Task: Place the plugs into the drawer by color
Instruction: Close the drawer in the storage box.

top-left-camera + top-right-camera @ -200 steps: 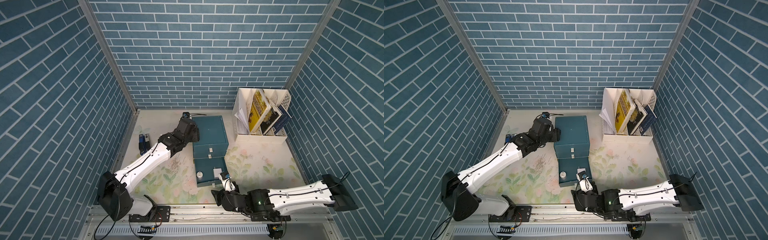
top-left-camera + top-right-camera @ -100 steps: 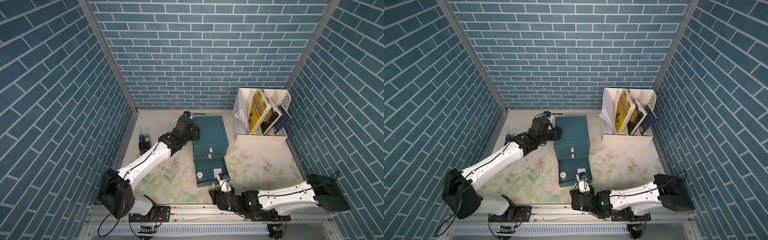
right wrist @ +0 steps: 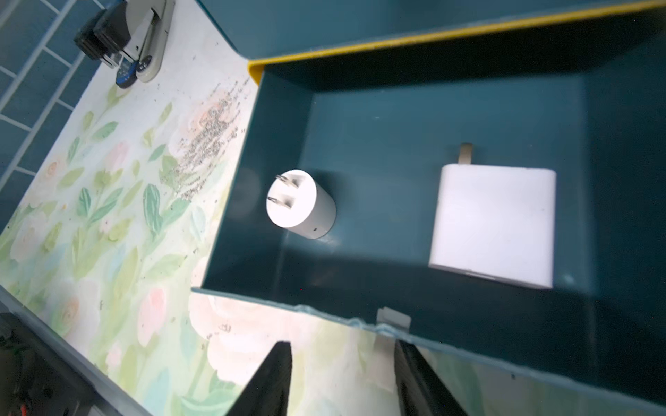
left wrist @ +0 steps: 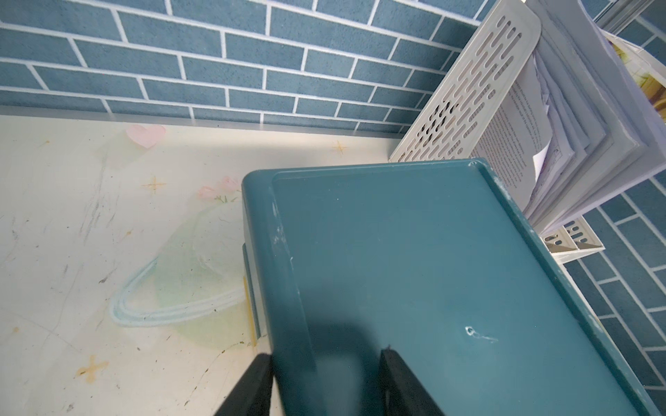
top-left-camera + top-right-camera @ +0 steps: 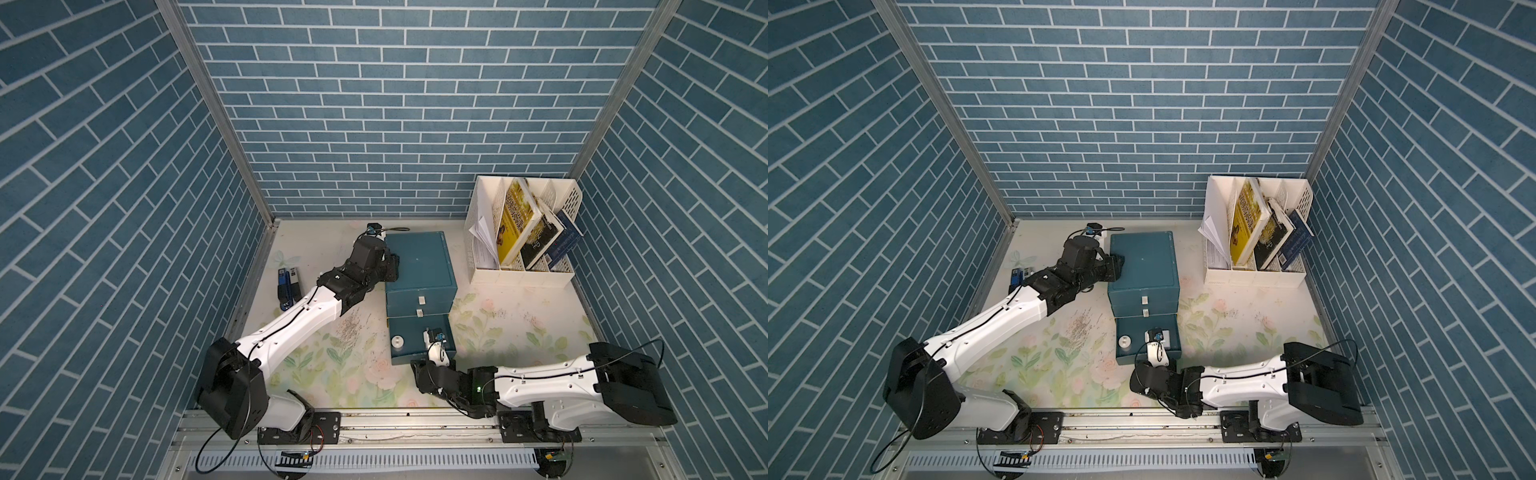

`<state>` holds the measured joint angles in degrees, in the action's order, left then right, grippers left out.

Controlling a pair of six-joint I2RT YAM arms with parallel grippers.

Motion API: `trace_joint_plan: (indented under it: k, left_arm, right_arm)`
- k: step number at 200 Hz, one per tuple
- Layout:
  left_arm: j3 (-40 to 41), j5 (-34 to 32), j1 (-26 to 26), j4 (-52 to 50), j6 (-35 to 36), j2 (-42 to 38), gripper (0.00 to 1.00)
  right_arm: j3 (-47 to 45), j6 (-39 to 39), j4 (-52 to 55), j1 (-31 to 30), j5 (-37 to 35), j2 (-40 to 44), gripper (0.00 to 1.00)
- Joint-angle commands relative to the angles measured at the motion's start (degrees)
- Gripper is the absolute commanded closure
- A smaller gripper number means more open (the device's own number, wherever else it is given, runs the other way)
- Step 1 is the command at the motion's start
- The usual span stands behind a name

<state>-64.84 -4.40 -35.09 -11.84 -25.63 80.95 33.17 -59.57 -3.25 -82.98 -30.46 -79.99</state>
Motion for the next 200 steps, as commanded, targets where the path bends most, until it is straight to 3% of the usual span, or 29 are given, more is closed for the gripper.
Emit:
trace_joint_plan:
  k: [1, 72, 149, 200]
  left_arm:
    - [2.6, 1.0, 0.3, -5.7, 1.6, 1.2, 0.49]
    - [3.7, 2.4, 0.3, -5.8, 2.3, 0.9, 0.50]
    - [5.3, 2.5, 0.3, -5.6, 3.2, 0.2, 0.51]
    - [5.7, 2.6, 0.2, -5.6, 3.8, 0.1, 0.52]
  right_arm:
    - [1.5, 5.8, -5.3, 2.7, -2.0, -2.5, 0.51]
    - [5.4, 13.3, -14.0, 5.4, -4.2, -12.8, 0.43]
    - [4.3, 24.1, -28.7, 9.4, -7.0, -17.0, 0.24]
    - [5.8, 26.6, -30.9, 10.0, -8.5, -20.1, 0.18]
